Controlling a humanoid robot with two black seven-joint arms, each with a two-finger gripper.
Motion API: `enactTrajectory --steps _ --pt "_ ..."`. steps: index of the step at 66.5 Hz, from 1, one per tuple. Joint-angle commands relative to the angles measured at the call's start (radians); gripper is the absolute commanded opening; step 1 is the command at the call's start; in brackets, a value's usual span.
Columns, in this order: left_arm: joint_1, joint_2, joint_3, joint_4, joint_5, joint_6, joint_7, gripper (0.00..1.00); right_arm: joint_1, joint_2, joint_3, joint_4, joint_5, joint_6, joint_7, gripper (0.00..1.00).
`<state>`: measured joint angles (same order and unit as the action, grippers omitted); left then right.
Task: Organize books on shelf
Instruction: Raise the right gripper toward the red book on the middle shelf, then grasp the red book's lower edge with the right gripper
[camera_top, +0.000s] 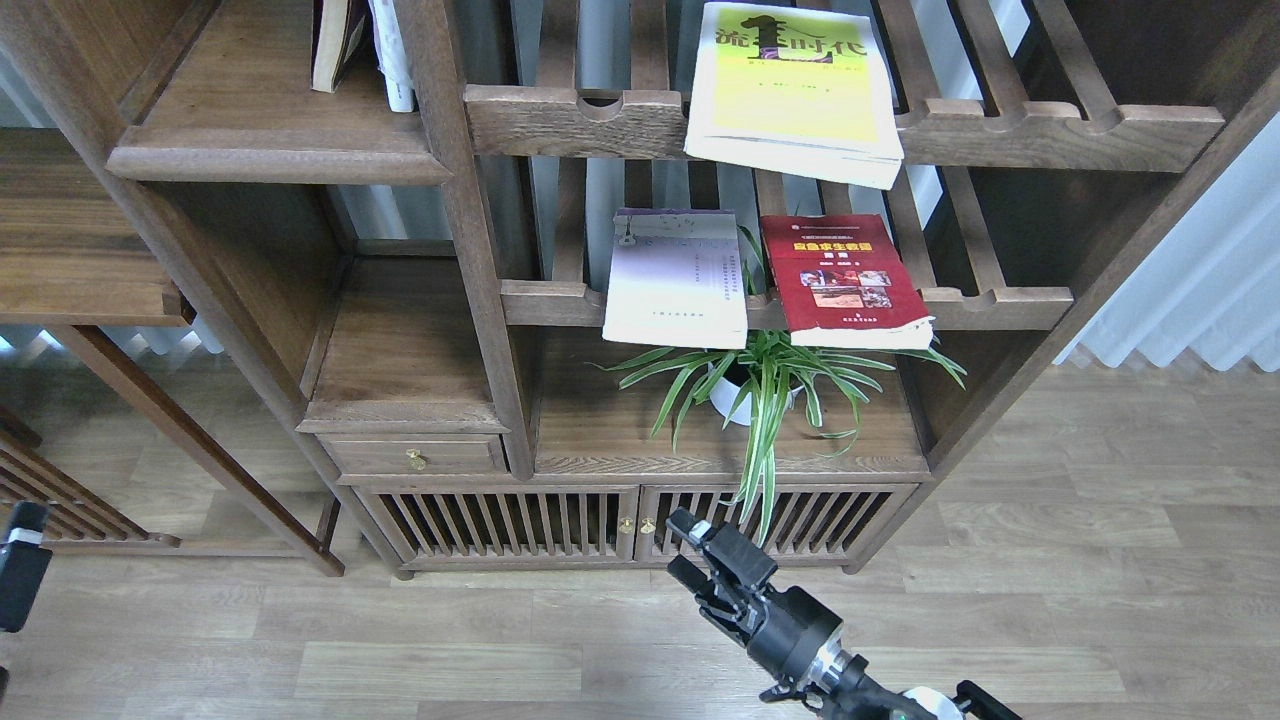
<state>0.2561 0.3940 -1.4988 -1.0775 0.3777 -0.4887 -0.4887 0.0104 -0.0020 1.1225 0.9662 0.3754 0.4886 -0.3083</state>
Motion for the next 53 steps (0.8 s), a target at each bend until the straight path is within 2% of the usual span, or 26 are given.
enactTrajectory --steps 1,12,20,28,29,35,46,53 --pt "-0.005 0.000 -0.006 0.007 0.000 0.000 0.000 1.00 0.016 0.002 0.082 0.005 0.005 0.000 0.006 1.00" --pt "-0.005 0.000 -0.015 0.022 -0.039 0.000 0.000 1.00 0.039 0.002 0.108 0.008 0.016 0.000 0.008 1.00" --pt "-0.005 0.000 -0.023 0.050 -0.079 0.000 0.000 1.00 0.048 0.002 0.106 0.009 0.020 0.000 0.029 1.00" --pt "-0.005 0.000 -0.029 0.065 -0.111 0.000 0.000 1.00 0.057 0.002 0.106 0.009 0.020 0.000 0.093 1.00" --pt "-0.003 0.000 -0.029 0.067 -0.120 0.000 0.000 1.00 0.065 0.002 0.108 0.008 0.020 0.000 0.139 1.00" --pt "-0.001 0.000 -0.029 0.067 -0.123 0.000 0.000 1.00 0.078 0.002 0.108 0.002 0.019 0.000 0.213 1.00" --pt "-0.001 0.000 -0.029 0.068 -0.123 0.000 0.000 1.00 0.123 0.002 0.112 -0.001 0.020 0.000 0.287 1.00" --pt "-0.001 0.000 -0.035 0.070 -0.123 0.000 0.000 1.00 0.146 0.002 0.114 -0.003 0.022 -0.010 0.351 0.99"
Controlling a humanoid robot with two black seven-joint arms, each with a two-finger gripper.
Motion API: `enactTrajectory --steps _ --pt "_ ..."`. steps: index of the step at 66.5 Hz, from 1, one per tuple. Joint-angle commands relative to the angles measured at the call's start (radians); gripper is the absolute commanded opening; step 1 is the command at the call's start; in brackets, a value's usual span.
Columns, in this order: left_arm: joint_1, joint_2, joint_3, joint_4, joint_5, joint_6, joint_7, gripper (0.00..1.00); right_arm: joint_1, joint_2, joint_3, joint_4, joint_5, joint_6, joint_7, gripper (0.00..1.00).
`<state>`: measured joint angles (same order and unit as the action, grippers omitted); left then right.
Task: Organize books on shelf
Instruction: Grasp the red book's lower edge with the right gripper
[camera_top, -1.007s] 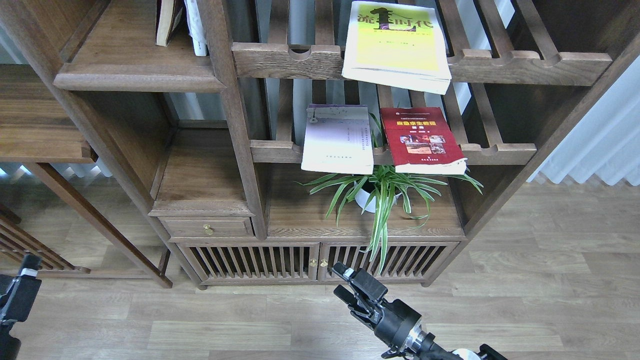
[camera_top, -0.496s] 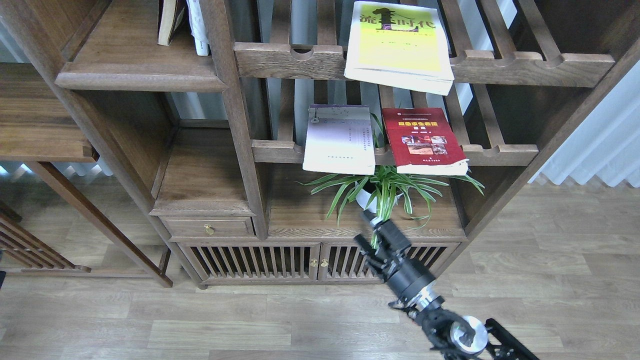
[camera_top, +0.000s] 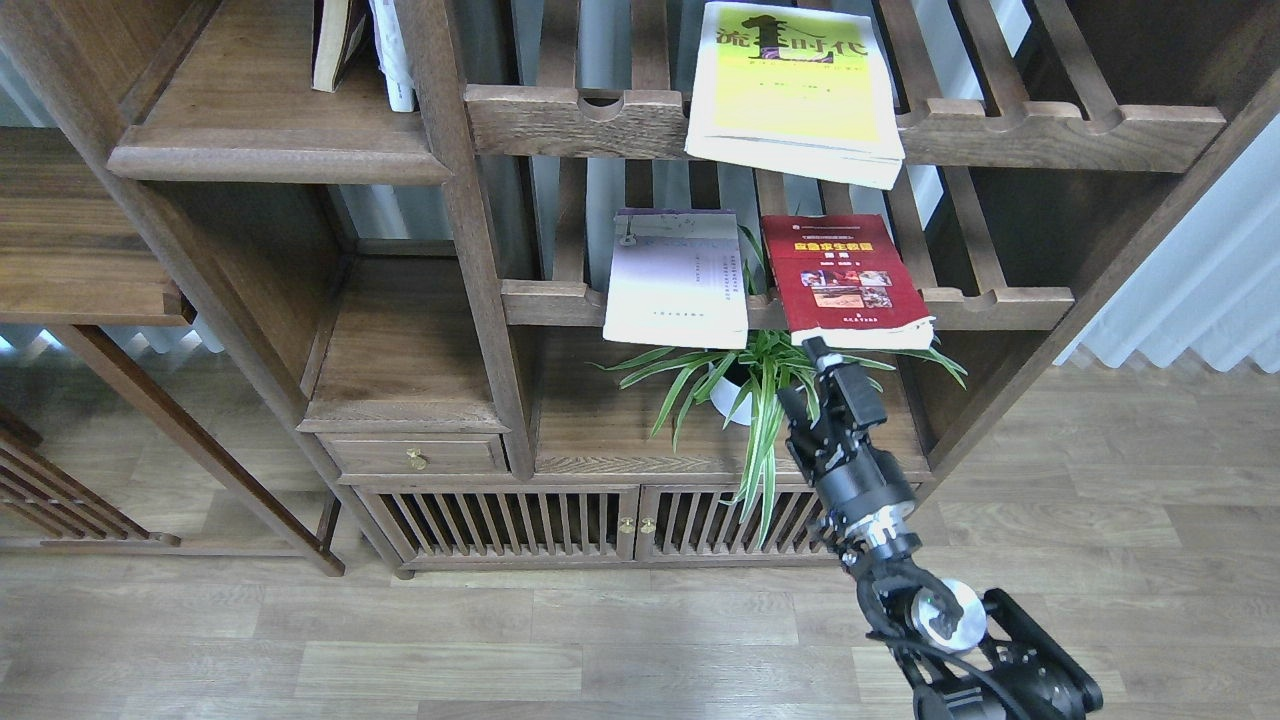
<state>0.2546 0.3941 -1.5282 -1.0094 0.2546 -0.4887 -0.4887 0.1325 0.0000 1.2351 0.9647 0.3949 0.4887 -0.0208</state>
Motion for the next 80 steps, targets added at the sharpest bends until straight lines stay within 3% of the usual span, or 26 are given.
enactTrajectory --steps 1,10,40,51,57,71,74,75,76,80 --pt "0.000 0.000 -0.006 0.002 -0.001 0.000 0.000 1.00 0.027 0.000 0.001 -0.001 0.002 -0.015 0.070 1.00" --pt "0.000 0.000 -0.009 0.000 -0.001 0.000 0.000 1.00 0.053 0.000 0.003 -0.024 0.010 -0.051 0.119 1.00" --pt "0.009 0.000 -0.023 0.000 -0.001 0.000 0.000 1.00 0.111 0.000 0.009 -0.125 0.015 -0.056 0.117 0.99" --pt "0.009 0.000 -0.021 0.000 -0.001 0.000 0.000 1.00 0.153 0.000 0.009 -0.170 0.068 -0.113 0.117 0.96" --pt "0.009 0.000 -0.021 0.000 -0.011 0.000 0.000 1.00 0.156 0.000 0.009 -0.172 0.088 -0.160 0.119 0.85" --pt "0.011 0.000 -0.013 0.002 -0.090 0.000 0.000 1.00 0.157 0.000 0.030 -0.170 0.090 -0.139 0.119 0.50" --pt "0.011 0.000 -0.009 0.002 -0.113 0.000 0.000 1.00 0.157 0.000 0.030 -0.170 0.090 -0.121 0.119 0.40" --pt "0.012 0.000 -0.007 0.002 -0.142 0.000 0.000 1.00 0.156 0.000 0.030 -0.172 0.090 -0.076 0.120 0.20" --pt "0.012 0.002 -0.006 0.002 -0.152 0.000 0.000 1.00 0.154 0.000 0.030 -0.172 0.090 -0.058 0.120 0.13" --pt "0.012 0.002 -0.003 0.003 -0.178 0.000 0.000 1.00 0.153 0.000 0.027 -0.172 0.090 -0.010 0.117 0.04"
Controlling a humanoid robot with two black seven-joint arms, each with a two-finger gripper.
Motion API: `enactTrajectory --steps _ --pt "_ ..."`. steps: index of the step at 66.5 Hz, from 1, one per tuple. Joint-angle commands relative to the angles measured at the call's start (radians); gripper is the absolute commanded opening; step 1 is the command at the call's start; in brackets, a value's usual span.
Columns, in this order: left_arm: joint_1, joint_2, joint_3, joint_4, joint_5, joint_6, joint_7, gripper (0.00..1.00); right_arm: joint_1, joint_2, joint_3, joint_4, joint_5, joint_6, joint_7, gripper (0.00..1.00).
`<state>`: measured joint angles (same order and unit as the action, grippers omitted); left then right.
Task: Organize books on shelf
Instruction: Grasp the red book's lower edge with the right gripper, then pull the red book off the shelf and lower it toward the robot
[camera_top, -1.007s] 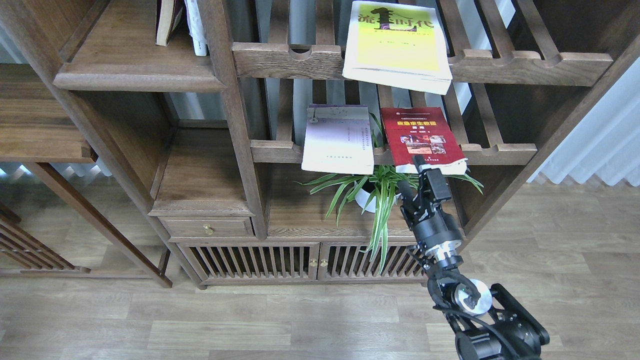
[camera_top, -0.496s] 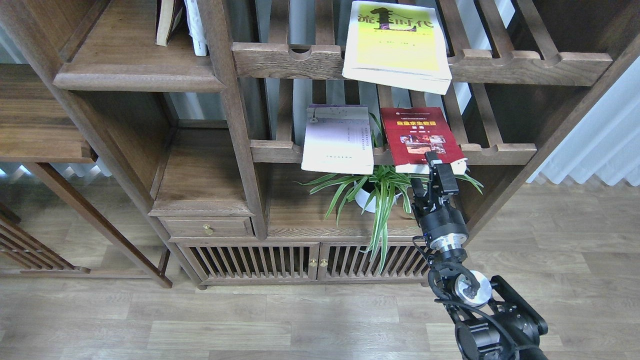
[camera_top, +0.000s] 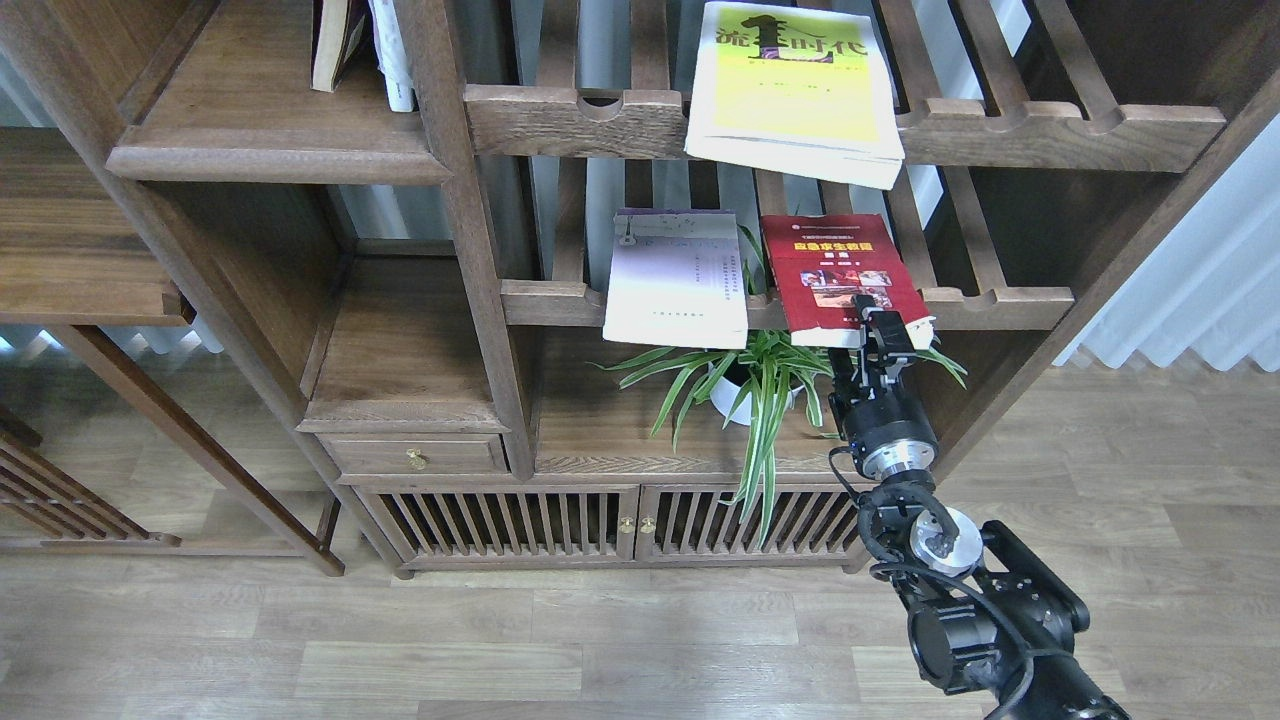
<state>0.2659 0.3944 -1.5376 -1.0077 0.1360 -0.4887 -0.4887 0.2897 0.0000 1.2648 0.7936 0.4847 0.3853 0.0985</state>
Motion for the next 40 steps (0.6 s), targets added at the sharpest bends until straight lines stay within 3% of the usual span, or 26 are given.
enactTrajectory --steps 1,17,32,40 --pt "0.001 0.001 0.007 0.001 -0.061 0.000 0.000 1.00 -0.004 0.000 -0.002 -0.001 0.000 0.099 -0.002 0.04" --pt "0.015 0.001 0.010 0.003 -0.079 0.000 0.000 1.00 -0.018 0.000 -0.004 0.042 0.018 0.103 -0.014 0.04" --pt "0.016 0.001 0.008 0.017 -0.079 0.000 0.000 1.00 -0.216 0.000 0.001 0.373 0.146 0.103 -0.007 0.04" --pt "0.016 0.001 0.010 0.018 -0.081 0.000 0.000 1.00 -0.346 -0.021 0.031 0.429 0.187 0.103 -0.005 0.04"
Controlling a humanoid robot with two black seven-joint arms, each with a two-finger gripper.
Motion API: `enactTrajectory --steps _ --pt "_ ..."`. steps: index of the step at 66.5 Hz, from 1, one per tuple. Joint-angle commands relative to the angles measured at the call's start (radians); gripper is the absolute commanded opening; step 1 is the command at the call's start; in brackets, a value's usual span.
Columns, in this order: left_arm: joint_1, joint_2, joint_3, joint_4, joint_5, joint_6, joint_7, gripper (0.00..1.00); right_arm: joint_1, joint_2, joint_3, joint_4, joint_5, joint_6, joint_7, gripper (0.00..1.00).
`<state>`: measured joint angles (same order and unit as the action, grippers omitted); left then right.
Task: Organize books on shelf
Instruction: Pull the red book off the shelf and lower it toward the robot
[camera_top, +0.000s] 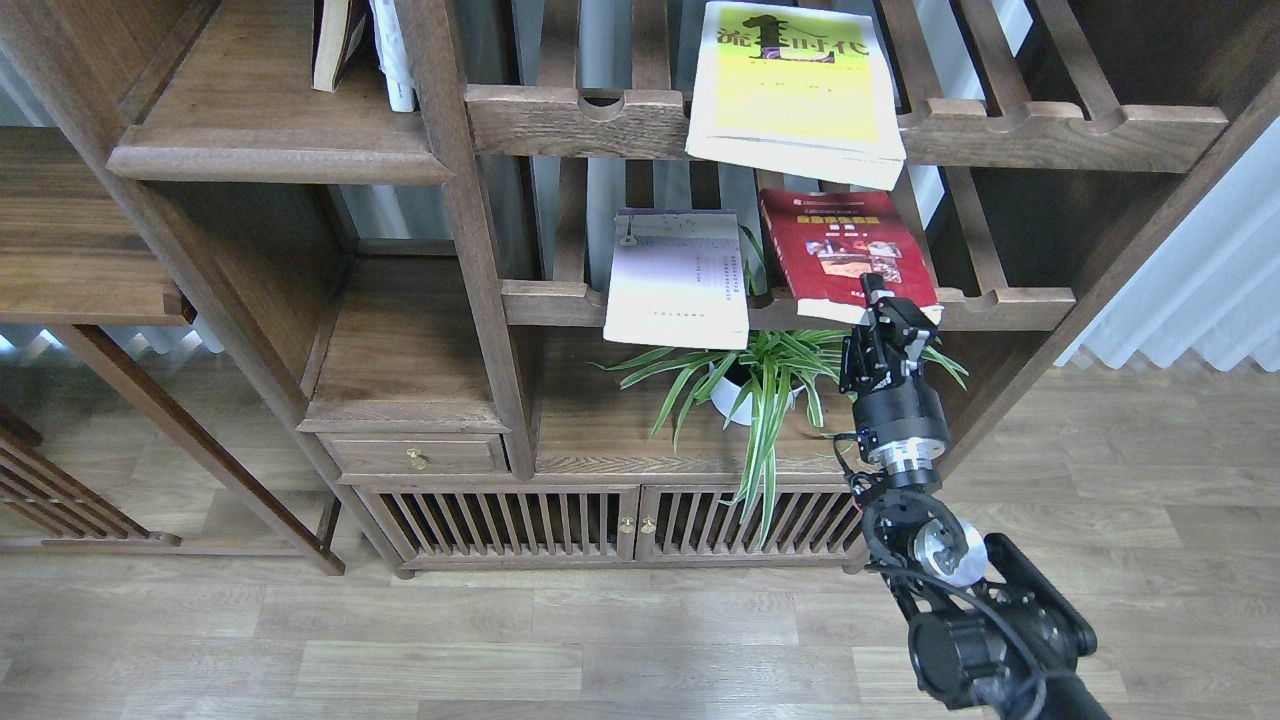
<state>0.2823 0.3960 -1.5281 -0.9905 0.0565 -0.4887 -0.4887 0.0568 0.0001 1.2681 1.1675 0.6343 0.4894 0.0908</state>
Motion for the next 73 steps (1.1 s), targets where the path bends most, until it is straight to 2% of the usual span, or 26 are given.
enactTrajectory --steps 1,11,27,33,38,45,54,55,65,73 --pt "0.000 0.000 0.000 0.001 -0.001 0.000 0.000 1.00 -0.139 -0.032 0.040 0.057 0.044 -0.001 0.001 0.04" --pt "0.001 -0.002 0.000 0.003 -0.003 0.000 0.000 1.00 -0.365 -0.097 0.141 0.070 0.120 -0.001 0.000 0.04" --pt "0.000 -0.002 0.020 0.019 -0.004 0.000 0.000 1.00 -0.563 -0.109 0.209 0.058 0.176 -0.001 -0.014 0.04" --pt "-0.005 -0.002 0.072 0.062 -0.003 0.000 0.000 1.00 -0.607 -0.100 0.160 0.037 0.165 -0.001 -0.058 0.04" --pt "-0.015 0.001 0.134 0.124 0.009 0.000 0.000 1.00 -0.600 -0.091 0.100 -0.009 0.154 -0.001 -0.089 0.05" --pt "-0.028 0.000 0.241 0.222 0.011 0.000 0.000 1.00 -0.557 -0.081 0.021 -0.060 0.088 -0.001 -0.094 0.05" --pt "-0.045 0.004 0.344 0.242 0.022 0.000 0.000 1.00 -0.479 -0.071 -0.094 -0.098 -0.019 -0.001 -0.089 0.05" --pt "-0.054 0.004 0.391 0.243 0.022 0.000 0.000 1.00 -0.439 -0.058 -0.177 -0.107 -0.060 -0.001 -0.091 0.05" --pt "-0.075 0.046 0.528 0.216 0.006 0.000 0.000 1.00 -0.348 -0.046 -0.371 -0.123 -0.090 -0.001 -0.098 0.05" --pt "-0.080 0.162 0.660 0.078 -0.136 0.000 0.000 1.00 -0.276 -0.038 -0.501 -0.144 -0.093 -0.001 -0.097 0.05"
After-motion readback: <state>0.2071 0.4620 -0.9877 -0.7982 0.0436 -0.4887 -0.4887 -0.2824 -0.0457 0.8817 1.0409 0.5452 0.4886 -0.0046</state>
